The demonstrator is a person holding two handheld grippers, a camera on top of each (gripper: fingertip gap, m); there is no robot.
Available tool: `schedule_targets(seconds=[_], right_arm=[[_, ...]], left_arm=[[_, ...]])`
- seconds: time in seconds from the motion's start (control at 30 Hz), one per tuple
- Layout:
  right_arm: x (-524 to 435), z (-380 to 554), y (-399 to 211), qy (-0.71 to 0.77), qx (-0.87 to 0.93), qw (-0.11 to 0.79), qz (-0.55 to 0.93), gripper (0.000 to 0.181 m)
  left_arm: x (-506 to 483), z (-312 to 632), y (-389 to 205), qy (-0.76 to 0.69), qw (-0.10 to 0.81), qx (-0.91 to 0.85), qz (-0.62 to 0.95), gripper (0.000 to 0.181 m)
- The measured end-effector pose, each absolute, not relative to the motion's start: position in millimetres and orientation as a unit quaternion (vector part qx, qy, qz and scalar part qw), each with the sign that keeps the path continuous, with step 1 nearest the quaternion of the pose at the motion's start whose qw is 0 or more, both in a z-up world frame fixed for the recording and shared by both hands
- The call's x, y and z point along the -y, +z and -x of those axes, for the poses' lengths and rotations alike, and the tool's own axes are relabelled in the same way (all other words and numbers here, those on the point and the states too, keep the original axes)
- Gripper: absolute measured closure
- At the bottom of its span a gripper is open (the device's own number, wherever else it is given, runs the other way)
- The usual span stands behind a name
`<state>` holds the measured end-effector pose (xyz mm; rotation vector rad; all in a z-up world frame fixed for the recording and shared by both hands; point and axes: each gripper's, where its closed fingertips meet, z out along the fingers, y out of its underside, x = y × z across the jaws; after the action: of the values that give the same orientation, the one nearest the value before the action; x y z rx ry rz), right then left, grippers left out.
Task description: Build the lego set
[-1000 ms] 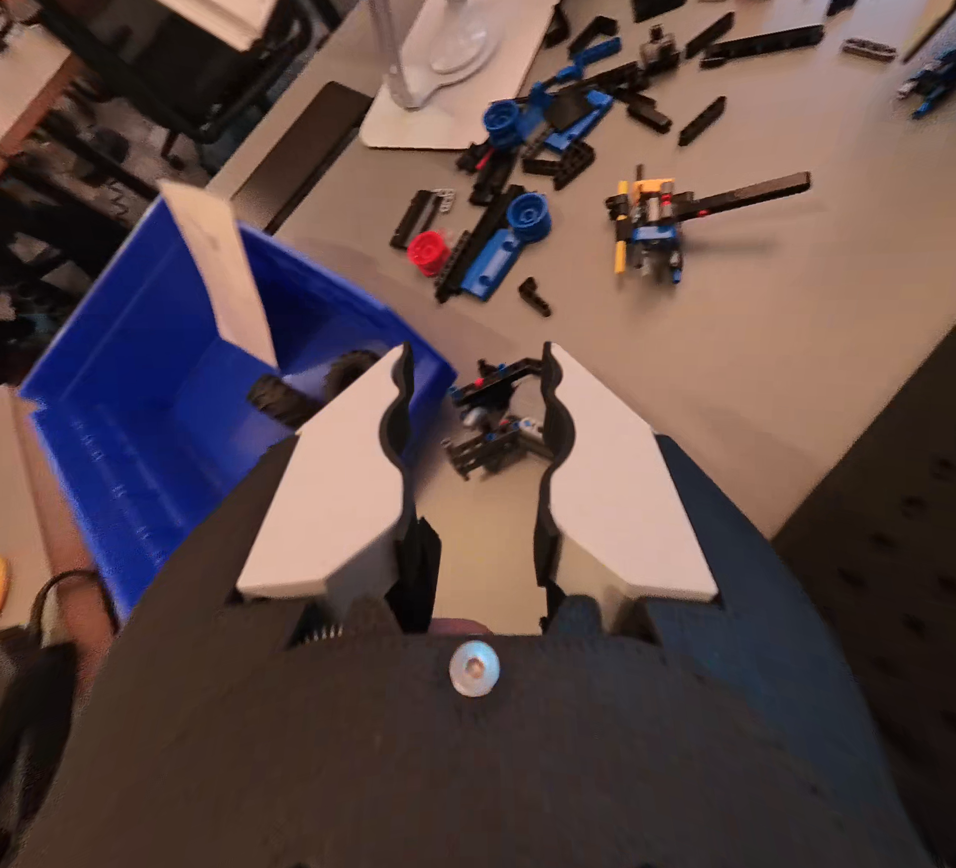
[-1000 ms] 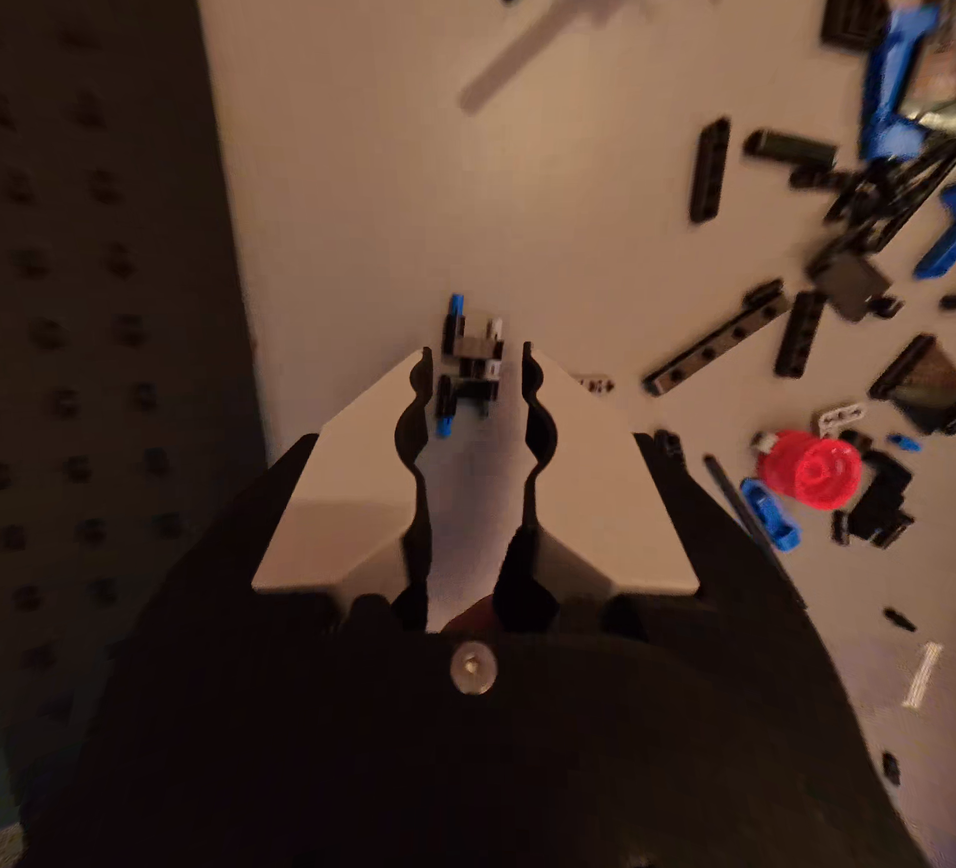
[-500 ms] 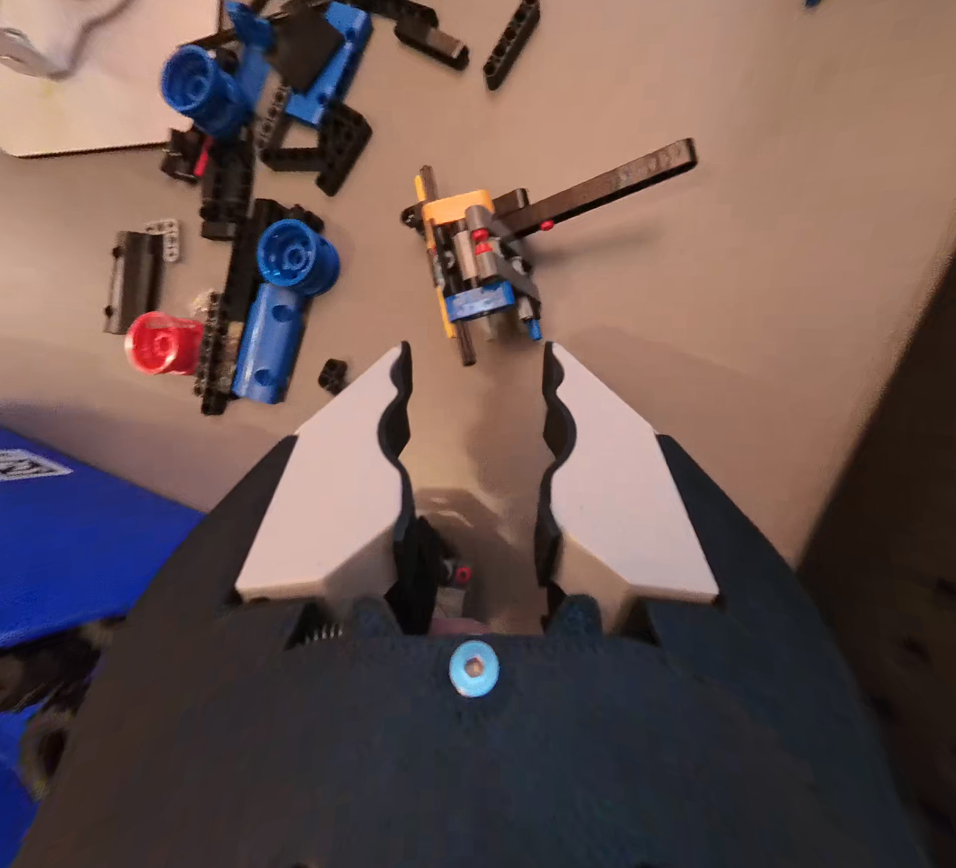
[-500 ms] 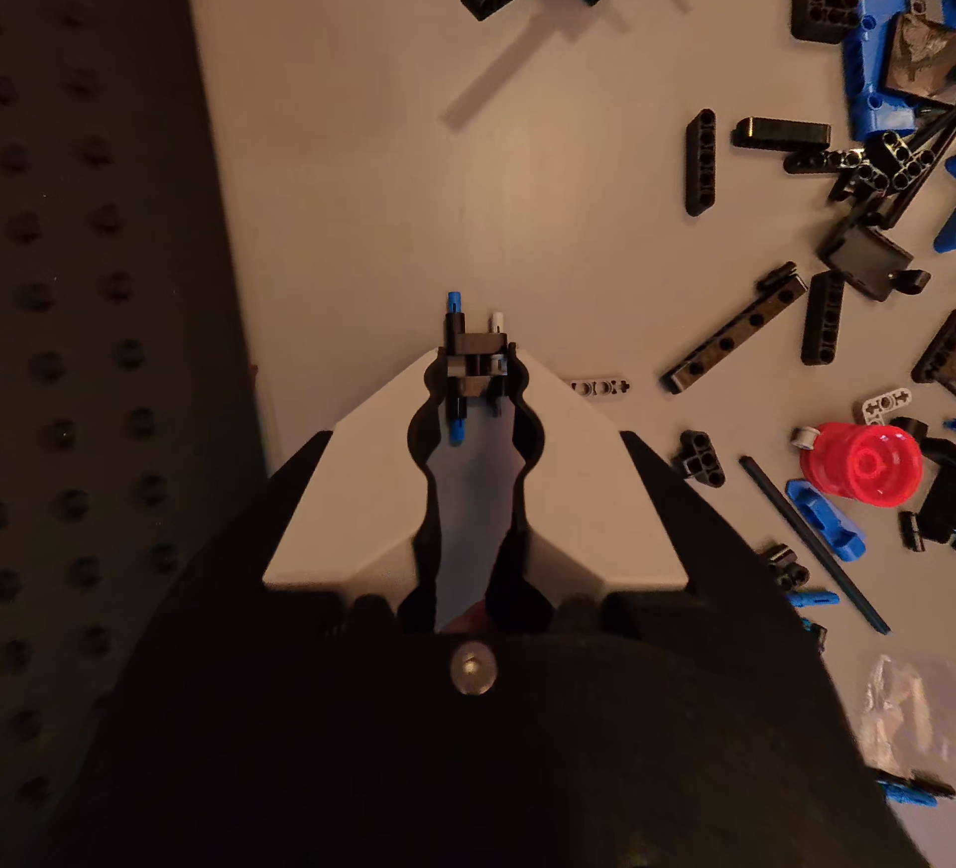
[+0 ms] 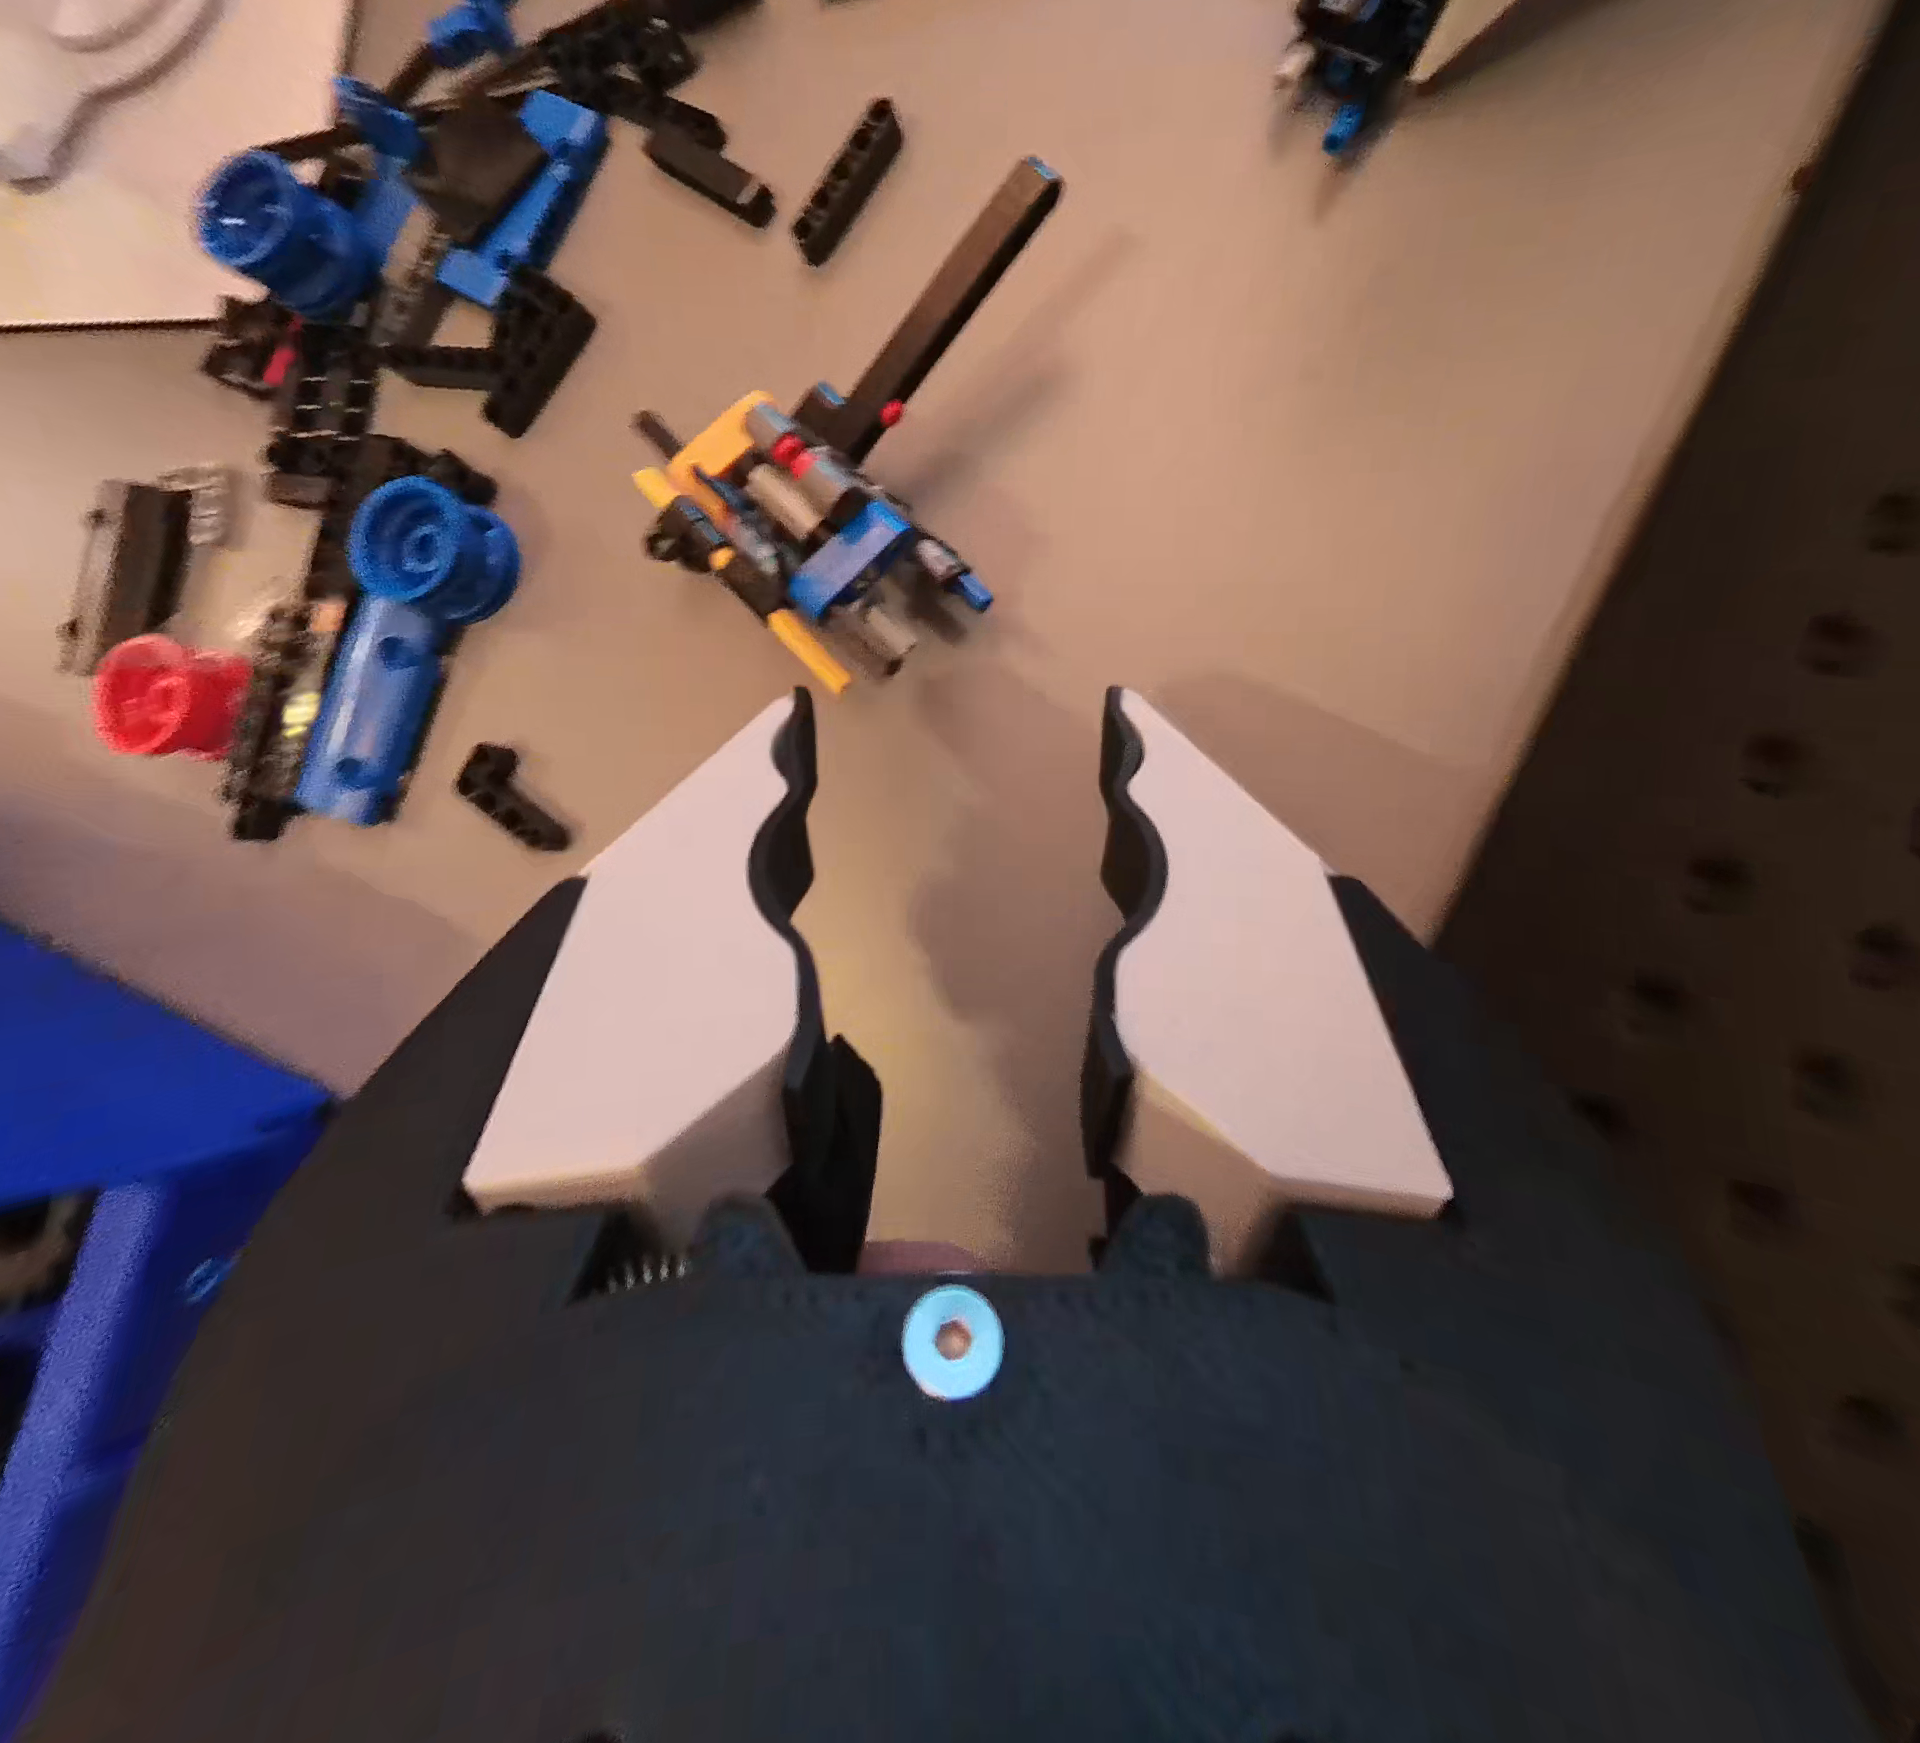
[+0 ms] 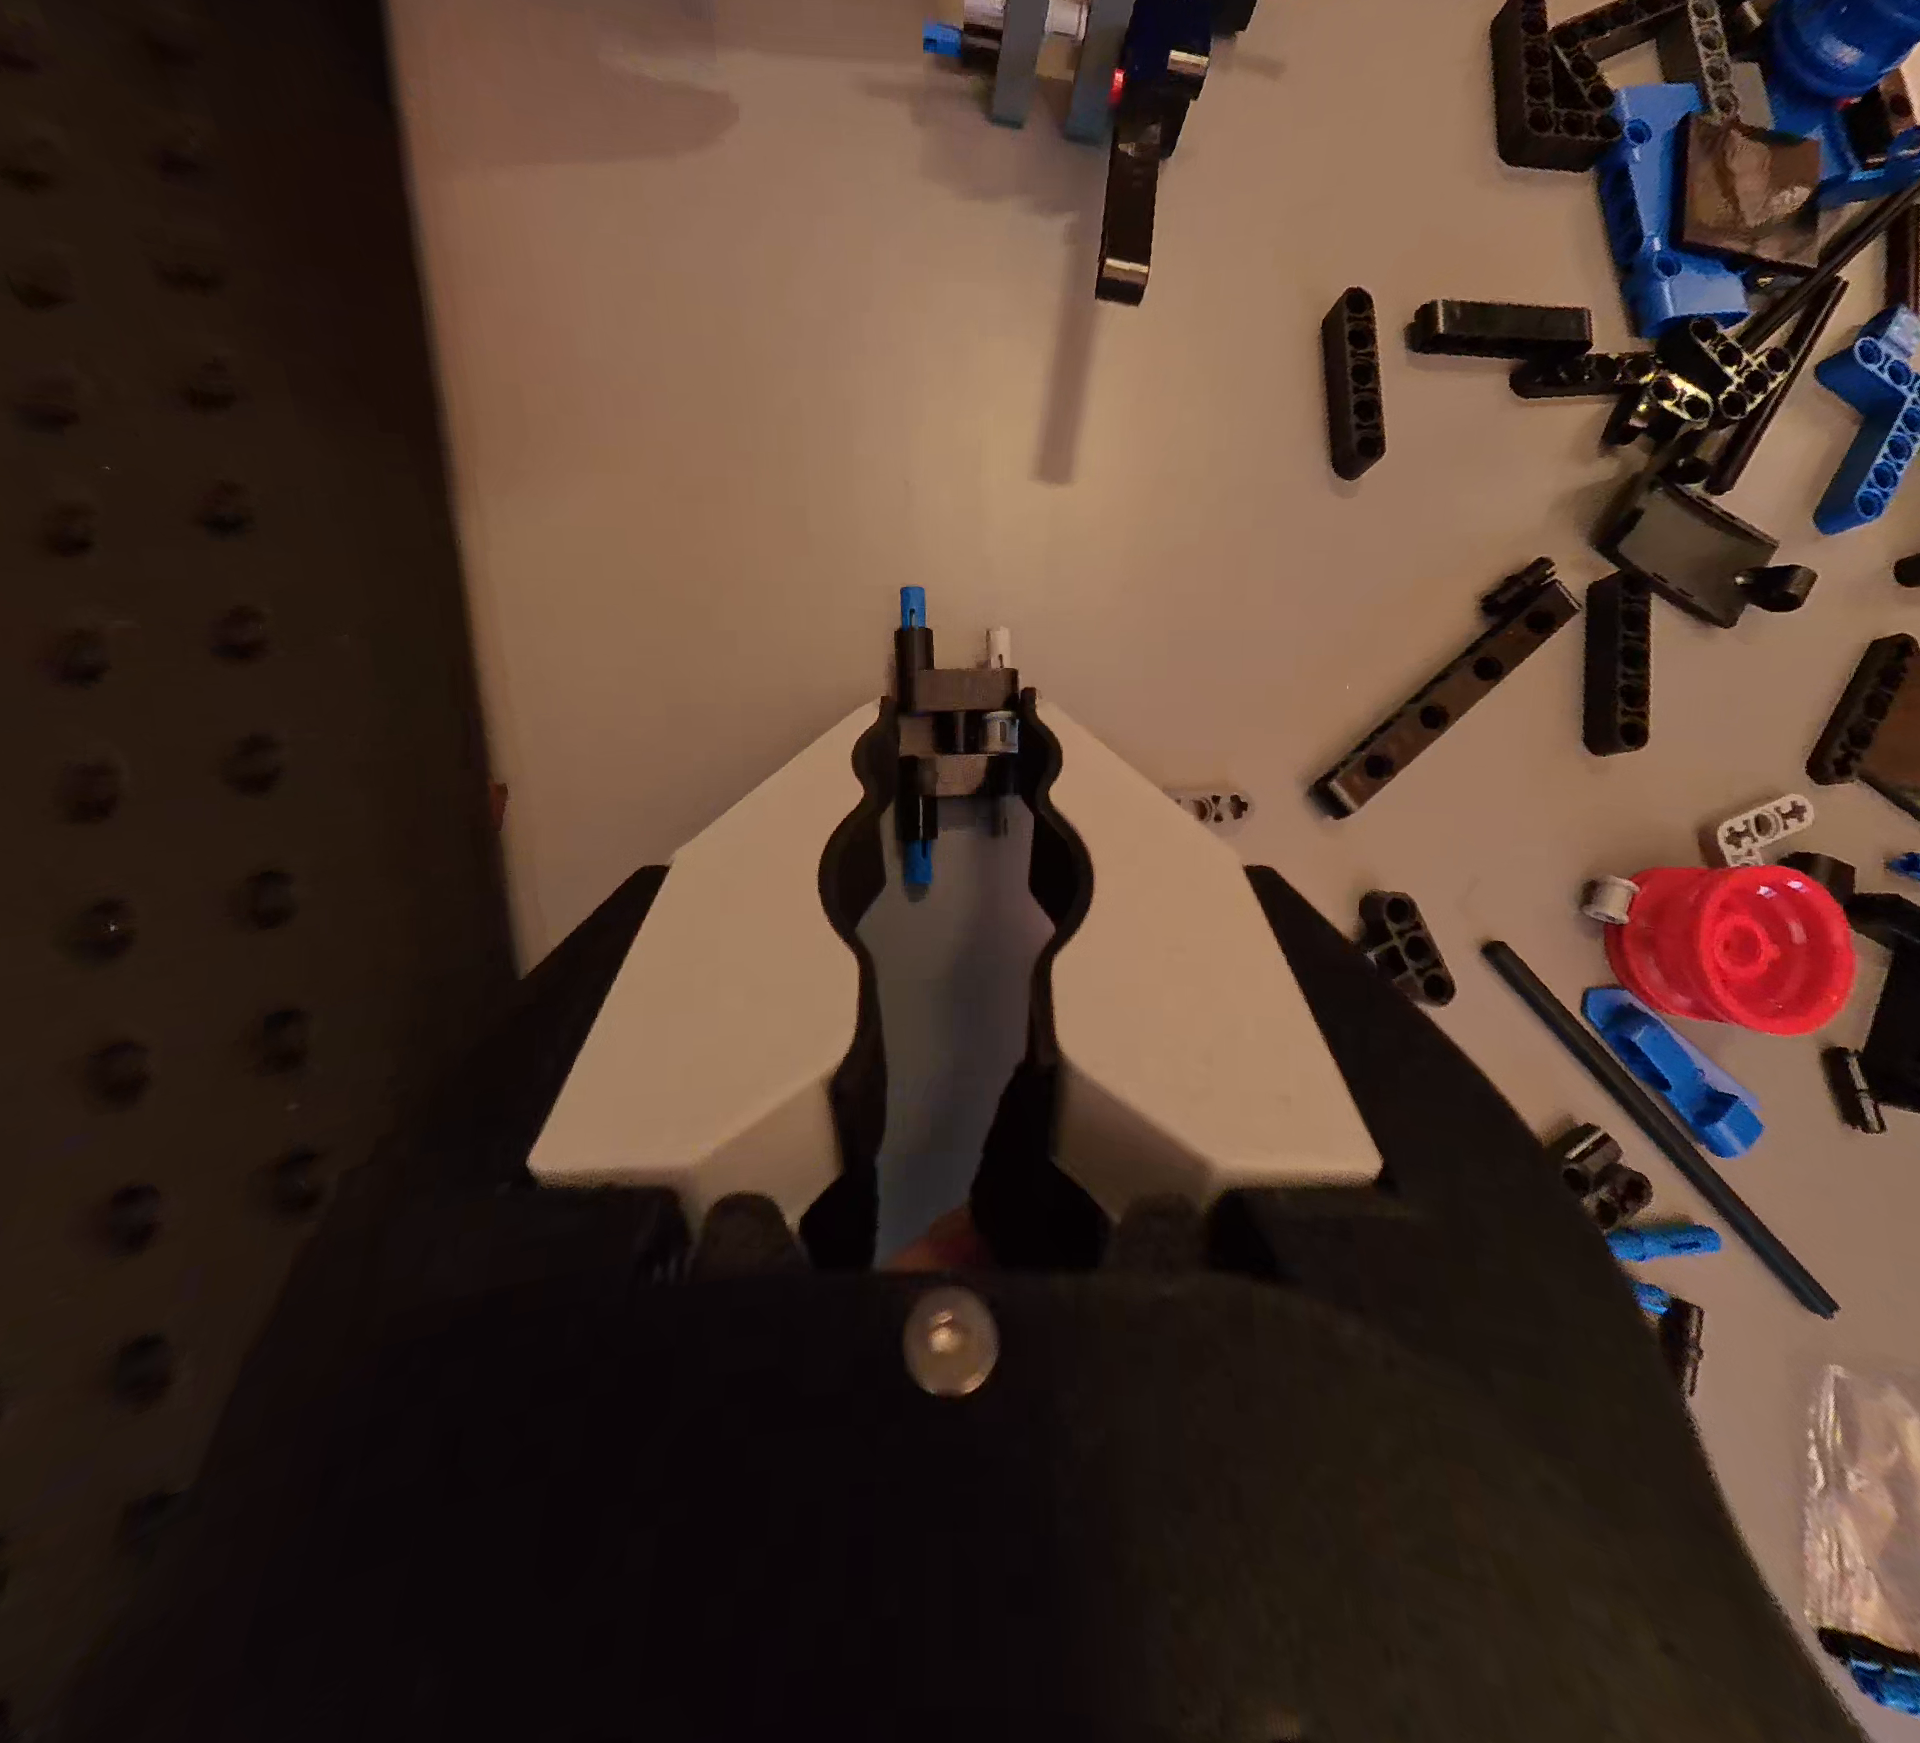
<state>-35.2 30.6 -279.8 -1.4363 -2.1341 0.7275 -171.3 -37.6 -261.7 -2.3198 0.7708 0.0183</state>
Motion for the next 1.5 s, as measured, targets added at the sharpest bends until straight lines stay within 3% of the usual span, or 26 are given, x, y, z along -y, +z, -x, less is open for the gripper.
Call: schedule_targets(seconds=[0.23, 0.43, 0.67, 0.93, 1.23, 1.5], right_arm=[[-21.8, 53.5, -233.1, 0.347, 0.734, 0.296, 0.503, 0.162], [-10.7, 71.6, -191.6, 0.443, 0.672, 0.327, 0.495, 0.162], [-6.8, 83.2, -173.2, 0.377, 0.692, 0.44, 0.431, 0.161], [7.9, 87.4, -173.8, 0.407, 0.699, 0.405, 0.426, 0.161], [14.2, 84.1, -179.5, 0.451, 0.694, 0.347, 0.442, 0.161], [13.4, 90.1, -172.6, 0.445, 0.686, 0.377, 0.436, 0.161]], left_arm=[[28.5, 163.9, -208.2, 0.029, 0.459, -0.262, 0.849, 0.13], [20.6, 149.6, -208.3, 0.036, 0.472, -0.302, 0.828, 0.128], [9.4, 107.1, -181.7, 0.0, 0.557, -0.318, 0.767, 0.141], [7.9, 91.4, -173.3, 0.14, 0.562, -0.434, 0.691, 0.172], [13.4, 87.9, -177.7, 0.144, 0.554, -0.466, 0.675, 0.174], [13.9, 91.1, -173.6, 0.07, 0.581, -0.412, 0.698, 0.181]])
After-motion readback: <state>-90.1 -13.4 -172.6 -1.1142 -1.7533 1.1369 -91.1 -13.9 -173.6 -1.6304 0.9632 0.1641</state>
